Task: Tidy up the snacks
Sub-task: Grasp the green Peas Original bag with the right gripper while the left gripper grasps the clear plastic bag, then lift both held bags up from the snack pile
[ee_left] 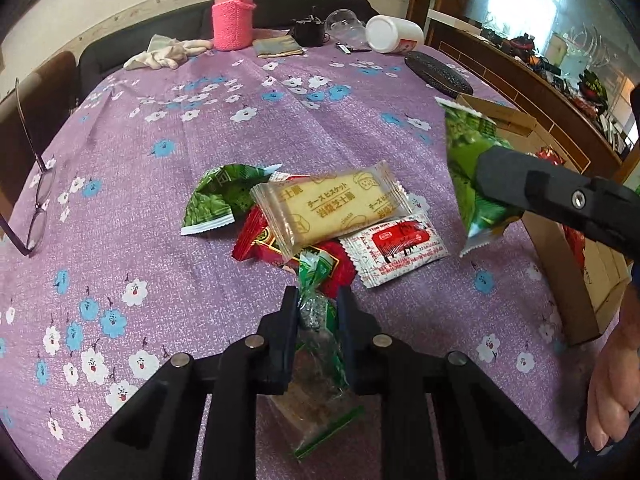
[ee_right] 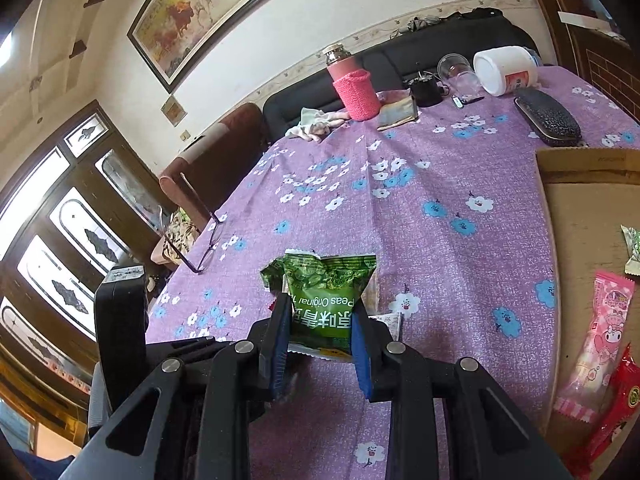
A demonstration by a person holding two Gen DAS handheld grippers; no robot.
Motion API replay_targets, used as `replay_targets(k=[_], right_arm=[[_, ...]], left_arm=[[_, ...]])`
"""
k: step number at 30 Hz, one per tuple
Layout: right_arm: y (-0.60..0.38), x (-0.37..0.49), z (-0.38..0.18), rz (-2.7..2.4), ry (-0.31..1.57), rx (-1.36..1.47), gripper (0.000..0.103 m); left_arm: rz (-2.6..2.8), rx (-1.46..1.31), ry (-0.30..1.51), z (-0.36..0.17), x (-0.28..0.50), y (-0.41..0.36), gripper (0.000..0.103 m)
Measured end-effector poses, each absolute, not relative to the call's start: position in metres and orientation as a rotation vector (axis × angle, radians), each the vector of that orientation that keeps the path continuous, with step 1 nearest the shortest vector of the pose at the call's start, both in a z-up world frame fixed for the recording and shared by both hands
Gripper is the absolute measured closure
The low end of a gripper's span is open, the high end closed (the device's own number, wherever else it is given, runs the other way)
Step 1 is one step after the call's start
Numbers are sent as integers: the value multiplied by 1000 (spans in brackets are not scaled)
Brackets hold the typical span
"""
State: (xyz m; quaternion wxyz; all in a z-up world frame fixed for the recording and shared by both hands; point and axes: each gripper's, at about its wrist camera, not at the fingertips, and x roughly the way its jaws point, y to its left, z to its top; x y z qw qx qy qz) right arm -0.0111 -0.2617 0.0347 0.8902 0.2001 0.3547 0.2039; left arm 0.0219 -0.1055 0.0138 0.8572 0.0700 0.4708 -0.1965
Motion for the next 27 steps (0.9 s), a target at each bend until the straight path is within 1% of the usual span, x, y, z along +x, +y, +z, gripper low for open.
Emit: replay_targets(k=[15, 27], right_arm=[[-262, -12, 34, 392, 734, 409, 72], [-261, -9, 32, 385, 742, 410, 72]], left_arm=[[-452, 8, 911, 36, 20, -87, 85], [-456, -20, 914, 38, 22, -84, 85]])
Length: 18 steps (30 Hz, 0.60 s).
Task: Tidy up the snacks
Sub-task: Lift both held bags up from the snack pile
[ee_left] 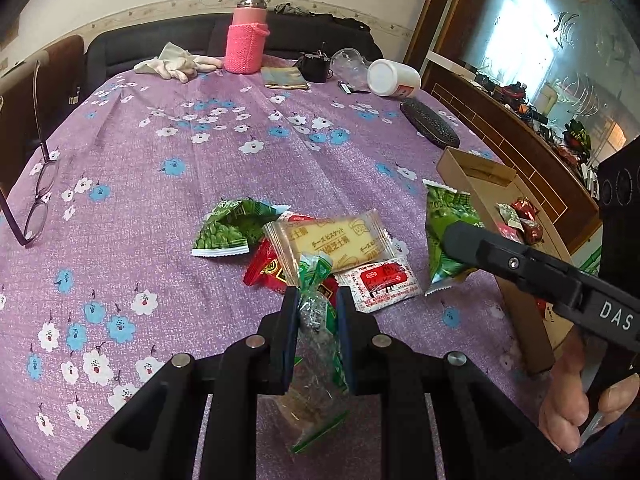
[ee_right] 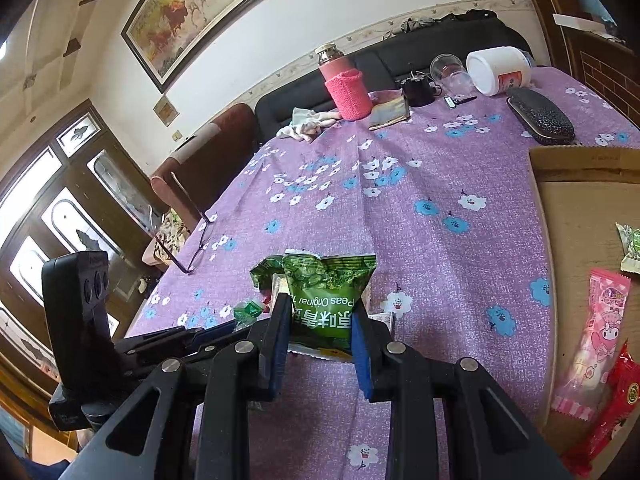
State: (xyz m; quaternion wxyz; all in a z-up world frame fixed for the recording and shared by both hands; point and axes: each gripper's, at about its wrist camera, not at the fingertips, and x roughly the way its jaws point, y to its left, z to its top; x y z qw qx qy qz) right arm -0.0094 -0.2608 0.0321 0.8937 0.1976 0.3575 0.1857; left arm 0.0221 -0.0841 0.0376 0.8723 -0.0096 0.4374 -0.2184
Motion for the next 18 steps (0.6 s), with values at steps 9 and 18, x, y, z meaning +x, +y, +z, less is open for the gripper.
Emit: replay_targets(k=[9, 18], right_arm=[[-260, -6, 28, 381, 755, 412, 72], [-260, -5, 27, 380, 756, 410, 72]], left_arm=[[-456, -26, 915, 37, 23, -83, 85], [-460, -28, 918, 37, 24, -82, 85]])
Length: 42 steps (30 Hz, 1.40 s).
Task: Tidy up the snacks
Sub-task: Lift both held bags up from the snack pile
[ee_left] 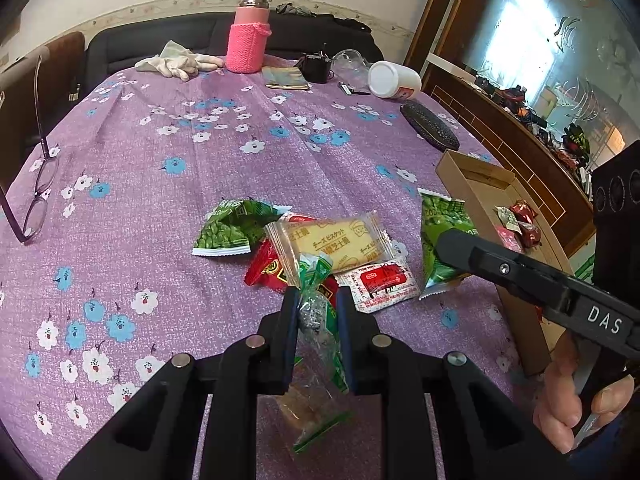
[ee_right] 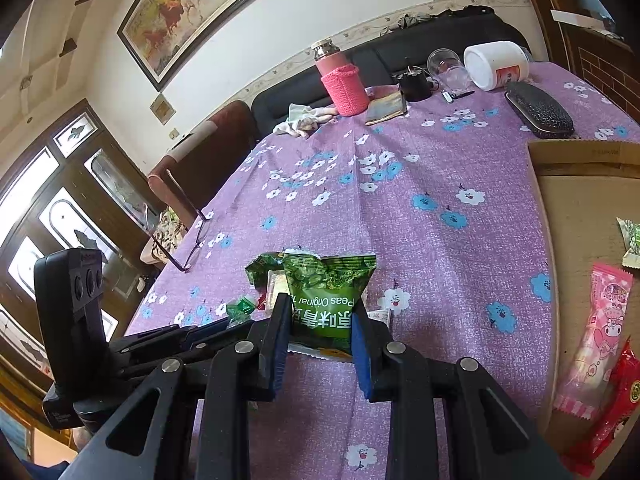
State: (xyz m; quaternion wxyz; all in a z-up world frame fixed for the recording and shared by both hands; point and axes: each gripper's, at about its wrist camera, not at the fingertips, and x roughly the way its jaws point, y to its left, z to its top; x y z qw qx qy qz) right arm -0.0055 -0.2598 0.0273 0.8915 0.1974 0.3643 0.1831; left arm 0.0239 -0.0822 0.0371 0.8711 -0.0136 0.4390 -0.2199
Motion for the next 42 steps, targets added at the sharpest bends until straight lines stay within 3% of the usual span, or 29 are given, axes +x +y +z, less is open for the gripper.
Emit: replay_targets(k=[42], right_arm=[[-290, -8, 34, 289, 706, 484, 73]], left_arm=[[-505, -28, 871, 48, 14, -91, 85]])
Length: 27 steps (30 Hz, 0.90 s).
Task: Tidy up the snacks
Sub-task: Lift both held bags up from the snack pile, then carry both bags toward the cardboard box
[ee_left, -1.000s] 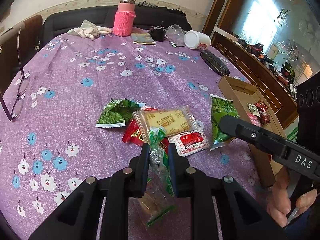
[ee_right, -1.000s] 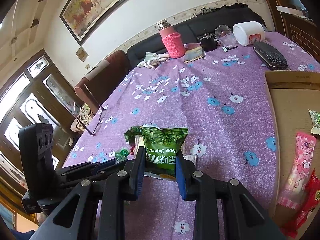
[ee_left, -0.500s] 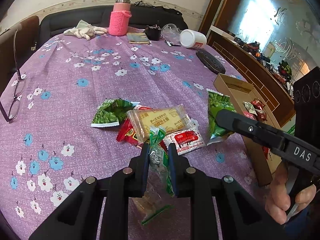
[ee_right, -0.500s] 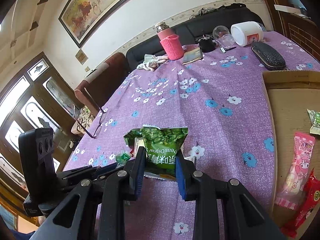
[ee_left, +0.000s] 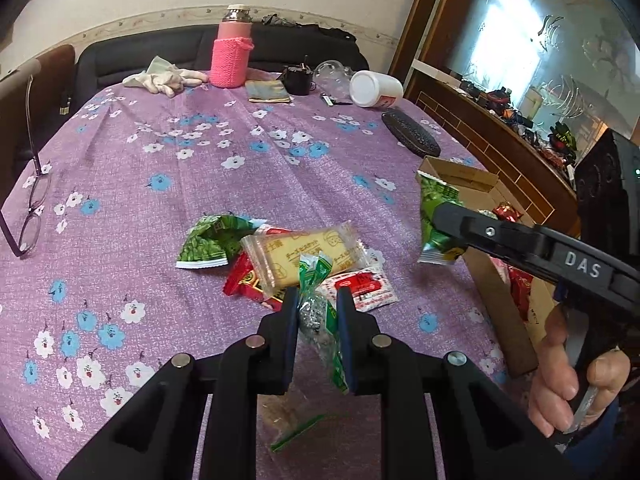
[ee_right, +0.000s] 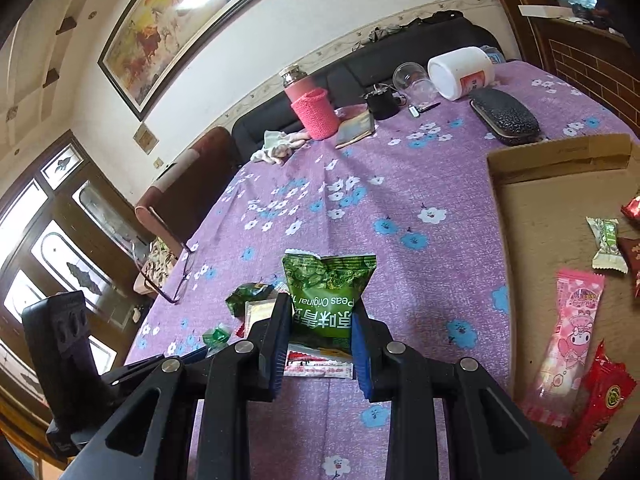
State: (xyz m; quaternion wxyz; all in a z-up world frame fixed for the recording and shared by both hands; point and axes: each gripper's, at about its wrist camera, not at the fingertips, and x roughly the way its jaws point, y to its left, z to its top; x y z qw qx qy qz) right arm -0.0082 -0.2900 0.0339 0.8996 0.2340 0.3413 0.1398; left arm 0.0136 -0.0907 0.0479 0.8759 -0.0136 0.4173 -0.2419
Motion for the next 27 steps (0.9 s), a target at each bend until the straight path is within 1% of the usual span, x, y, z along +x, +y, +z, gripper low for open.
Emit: replay_targets(k=[4, 8, 13, 21, 27], right_arm=[[-294, -11, 36, 260, 690, 474, 73], [-308, -23, 38, 251, 677, 534, 73], [-329, -64, 46, 217, 612, 557, 73], [-378, -129, 57, 74, 491, 562, 73], [-423, -152, 52, -60, 434, 586, 73]], left_arm=[[-502, -30, 877, 49, 8, -95, 85], [-512, -21, 876, 52, -3, -103, 85], [-546, -8, 872, 55, -22, -120, 85], [-644, 51, 855, 63, -49, -174, 85], [-746, 94, 846, 73, -62, -231, 85]])
